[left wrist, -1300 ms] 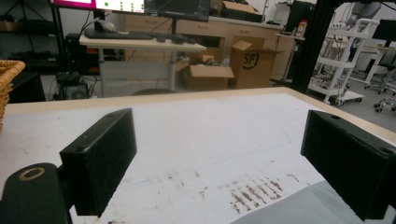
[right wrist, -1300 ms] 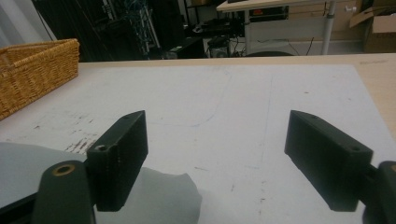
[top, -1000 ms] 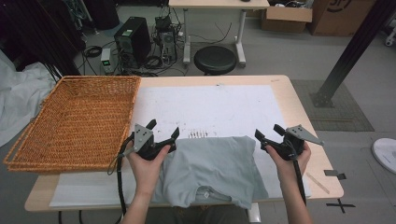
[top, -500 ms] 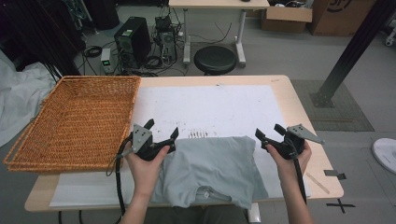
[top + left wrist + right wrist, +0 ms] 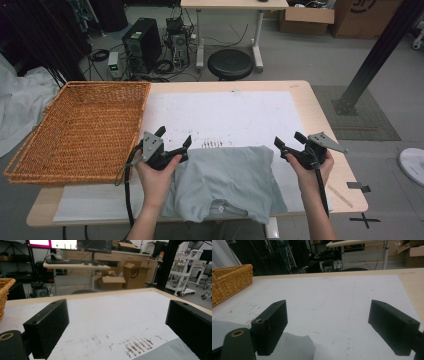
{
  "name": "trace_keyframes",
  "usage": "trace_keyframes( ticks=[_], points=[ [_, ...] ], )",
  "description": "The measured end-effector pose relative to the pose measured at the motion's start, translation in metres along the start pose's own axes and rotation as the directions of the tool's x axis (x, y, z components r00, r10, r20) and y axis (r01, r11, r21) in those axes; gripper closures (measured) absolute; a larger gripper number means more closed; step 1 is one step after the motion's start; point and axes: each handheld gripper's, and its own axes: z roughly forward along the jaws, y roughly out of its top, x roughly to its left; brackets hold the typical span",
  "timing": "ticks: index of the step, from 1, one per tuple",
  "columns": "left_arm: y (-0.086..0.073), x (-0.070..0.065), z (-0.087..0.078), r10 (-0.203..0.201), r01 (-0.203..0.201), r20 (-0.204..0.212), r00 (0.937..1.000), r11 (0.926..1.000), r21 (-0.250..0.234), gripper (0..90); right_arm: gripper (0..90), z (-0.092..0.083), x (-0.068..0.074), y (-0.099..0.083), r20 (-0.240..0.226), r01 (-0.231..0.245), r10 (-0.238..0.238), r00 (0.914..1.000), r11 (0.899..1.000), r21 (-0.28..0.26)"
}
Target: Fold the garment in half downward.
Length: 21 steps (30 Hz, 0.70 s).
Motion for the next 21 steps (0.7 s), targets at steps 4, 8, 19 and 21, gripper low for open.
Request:
trace_keyframes(
  ticks=[4, 8, 19, 21],
  points=[
    [0.0, -0.0007, -0.0001, 0.004, -0.004, 0.005, 1.0, 1.0, 0.0, 5.5, 16.1, -0.0002, 0.0009, 0.0008, -0.003, 0.006, -0.006, 1.0, 1.0, -0.004],
    [0.0001, -0.0002, -0.0007, 0.002, -0.002, 0.003, 1.0, 1.0, 0.0, 5.4, 16.1, 0.0001, 0.0013, 0.0005, -0.004, 0.005, -0.005, 1.0, 1.0, -0.002],
    [0.0001, -0.0001, -0.0016, 0.001, -0.001, 0.003, 1.0, 1.0, -0.001, 5.5, 16.1, -0.0019, -0.0003, 0.0011, -0.004, 0.003, -0.003, 1.0, 1.0, -0.009],
    [0.0011, -0.0003, -0.0031, -0.002, 0.002, 0.004, 1.0, 1.0, -0.005, 5.5, 16.1, -0.0034, -0.0003, 0.0016, -0.004, 0.002, -0.002, 1.0, 1.0, -0.013]
  ],
)
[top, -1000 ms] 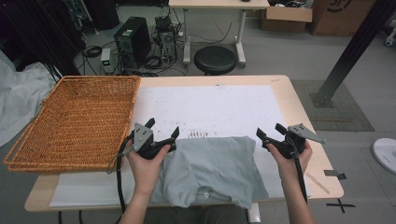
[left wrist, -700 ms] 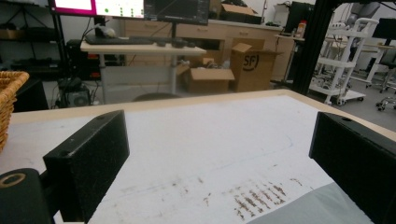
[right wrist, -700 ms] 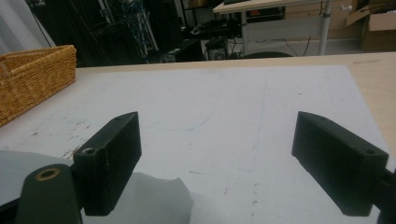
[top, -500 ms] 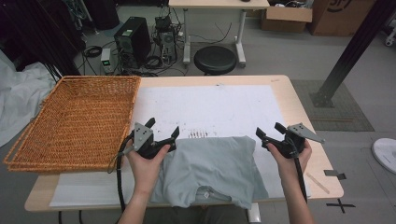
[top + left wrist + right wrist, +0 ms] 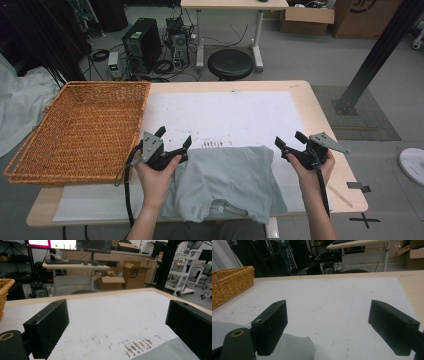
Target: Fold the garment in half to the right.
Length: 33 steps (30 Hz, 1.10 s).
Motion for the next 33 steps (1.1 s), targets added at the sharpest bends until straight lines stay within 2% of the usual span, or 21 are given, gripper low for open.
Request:
trace_keyframes(
  ticks=[11, 18, 21, 24, 27, 33],
  points=[
    [-0.004, 0.003, -0.011, -0.005, 0.005, 0.003, 1.0, 0.9999, 0.015, 9.7, 17.5, -0.005, -0.001, 0.0, -0.014, 0.003, -0.003, 0.9999, 1.0, -0.01],
    [-0.009, 0.001, -0.011, -0.018, 0.017, 0.011, 0.9998, 0.9976, 0.068, 12.5, 21.5, -0.008, 0.003, -0.005, -0.047, 0.002, -0.002, 0.9989, 1.0, 0.002],
    [-0.014, 0.0, -0.009, -0.038, 0.036, 0.026, 0.9989, 0.9947, 0.097, 14.1, 24.3, -0.008, 0.004, -0.009, -0.062, 0.003, -0.002, 0.9981, 1.0, 0.006],
    [-0.02, -0.002, -0.006, -0.018, 0.014, 0.033, 0.9993, 0.9898, 0.142, 17.5, 26.3, -0.003, 0.005, -0.013, -0.078, 0.008, -0.006, 0.9969, 1.0, 0.03],
    [-0.026, -0.001, -0.006, -0.057, 0.046, 0.055, 0.9968, 0.9821, 0.182, 22.9, 29.0, 0.001, 0.006, -0.019, -0.093, 0.012, -0.007, 0.9956, 0.999, 0.053],
    [-0.041, 0.004, -0.008, -0.074, 0.062, 0.034, 0.9967, 0.9624, 0.264, 26.3, 31.8, 0.01, 0.005, -0.029, -0.107, -0.001, 0.013, 0.9942, 0.994, 0.105]
  ],
)
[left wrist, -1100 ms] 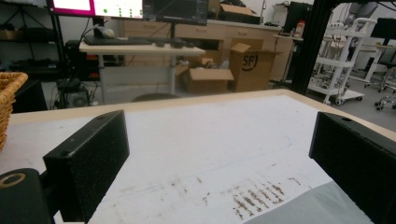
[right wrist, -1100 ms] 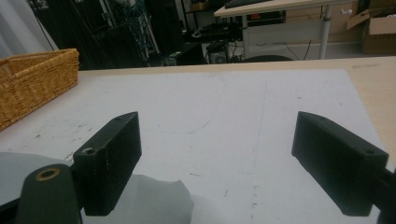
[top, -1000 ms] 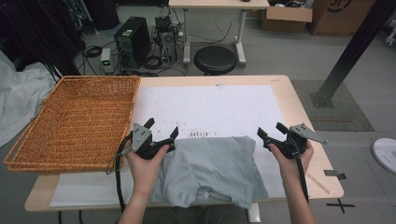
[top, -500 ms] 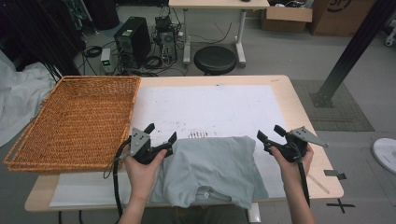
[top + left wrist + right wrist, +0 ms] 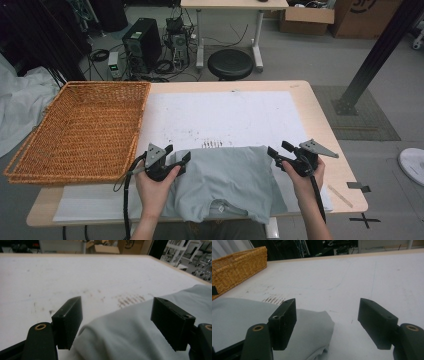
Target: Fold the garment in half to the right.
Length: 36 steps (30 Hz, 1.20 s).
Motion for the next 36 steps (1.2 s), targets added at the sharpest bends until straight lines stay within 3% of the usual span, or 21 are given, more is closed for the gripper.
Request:
trace_keyframes(
  ticks=[3, 6, 12, 14, 17, 19, 24, 36],
  points=[
    [-0.004, 0.004, 0.003, -0.029, 0.028, 0.003, 0.9996, 0.9992, 0.028, 26.7, 33.1, 0.006, 0.0, -0.004, -0.014, -0.01, 0.01, 0.9999, 1.0, 0.028],
    [-0.007, 0.006, 0.006, -0.033, 0.032, 0.006, 0.9994, 0.9983, 0.048, 31.5, 34.6, 0.014, 0.0, -0.008, -0.006, -0.01, 0.01, 0.9999, 0.998, 0.068],
    [-0.01, 0.006, 0.012, -0.025, 0.023, 0.018, 0.9995, 0.9966, 0.079, 48.7, 40.7, 0.031, -0.006, -0.015, -0.005, -0.039, 0.04, 0.9992, 0.988, 0.151],
    [-0.011, 0.006, 0.012, -0.011, 0.009, 0.017, 0.9998, 0.9969, 0.078, 58.6, 48.6, 0.036, -0.007, -0.016, -0.024, -0.035, 0.04, 0.9989, 0.979, 0.199],
    [-0.012, 0.007, 0.015, -0.001, -0.001, 0.025, 0.9997, 0.9962, 0.087, 76.8, 64.3, 0.039, -0.008, -0.014, -0.07, -0.008, 0.024, 0.9972, 0.975, 0.221],
    [-0.013, 0.008, 0.017, -0.004, 0.002, 0.026, 0.9997, 0.9964, 0.085, 82.6, 72.9, 0.041, -0.007, -0.012, -0.085, 0.019, 0.0, 0.9964, 0.973, 0.23],
    [-0.011, 0.011, 0.023, 0.008, -0.007, -0.005, 1.0, 0.9979, 0.065, 85.3, 79.5, 0.045, -0.005, -0.006, -0.085, 0.052, -0.034, 0.9958, 0.975, 0.215],
    [0.015, 0.028, 0.054, 0.047, -0.045, -0.049, 0.9977, 0.9979, 0.046, 85.7, 81.2, 0.07, -0.015, 0.011, -0.081, 0.075, -0.063, 0.9948, 0.983, 0.167]
  ],
)
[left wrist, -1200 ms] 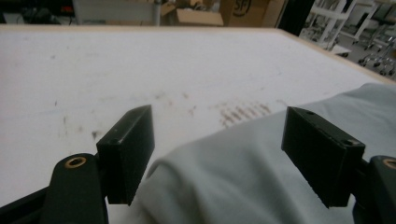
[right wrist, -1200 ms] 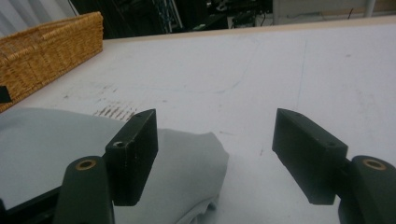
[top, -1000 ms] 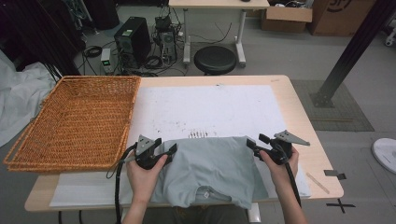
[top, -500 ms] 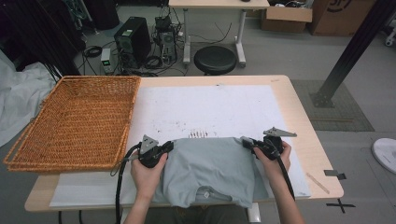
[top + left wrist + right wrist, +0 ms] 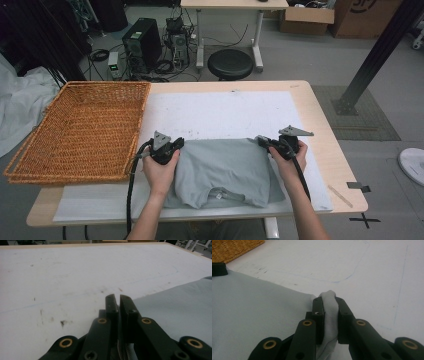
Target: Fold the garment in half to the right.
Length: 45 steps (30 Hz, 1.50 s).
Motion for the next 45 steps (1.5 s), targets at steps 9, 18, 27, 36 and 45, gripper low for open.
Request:
trace_keyframes(
  ticks=[9, 18, 27, 36, 45],
  points=[
    [0.028, 0.013, 0.038, 0.007, -0.009, -0.044, 0.999, 0.999, -0.044, 85.6, 81.2, 0.024, -0.02, 0.022, 0.035, 0.007, -0.005, 0.9994, 0.998, -0.055],
    [0.04, 0.031, 0.072, -0.01, 0.006, -0.084, 0.9965, 0.9983, -0.059, 85.5, 81.2, 0.053, -0.038, 0.041, 0.076, 0.017, -0.011, 0.997, 0.997, -0.079],
    [0.04, 0.038, 0.078, -0.03, 0.024, -0.094, 0.9952, 0.9982, -0.055, 63.5, 68.8, 0.064, -0.045, 0.04, 0.08, 0.024, -0.017, 0.9967, 0.996, -0.084],
    [0.042, 0.024, 0.035, -0.065, 0.061, -0.119, 0.9908, 0.9975, -0.036, 31.9, 51.5, 0.023, -0.033, 0.051, 0.102, 0.041, -0.025, 0.9945, 0.987, -0.158],
    [0.019, 0.009, 0.008, -0.192, 0.195, -0.101, 0.9762, 0.9806, 0.02, 32.8, 50.7, -0.026, -0.021, 0.044, 0.11, 0.055, -0.031, 0.9934, 0.973, -0.223]
  ],
)
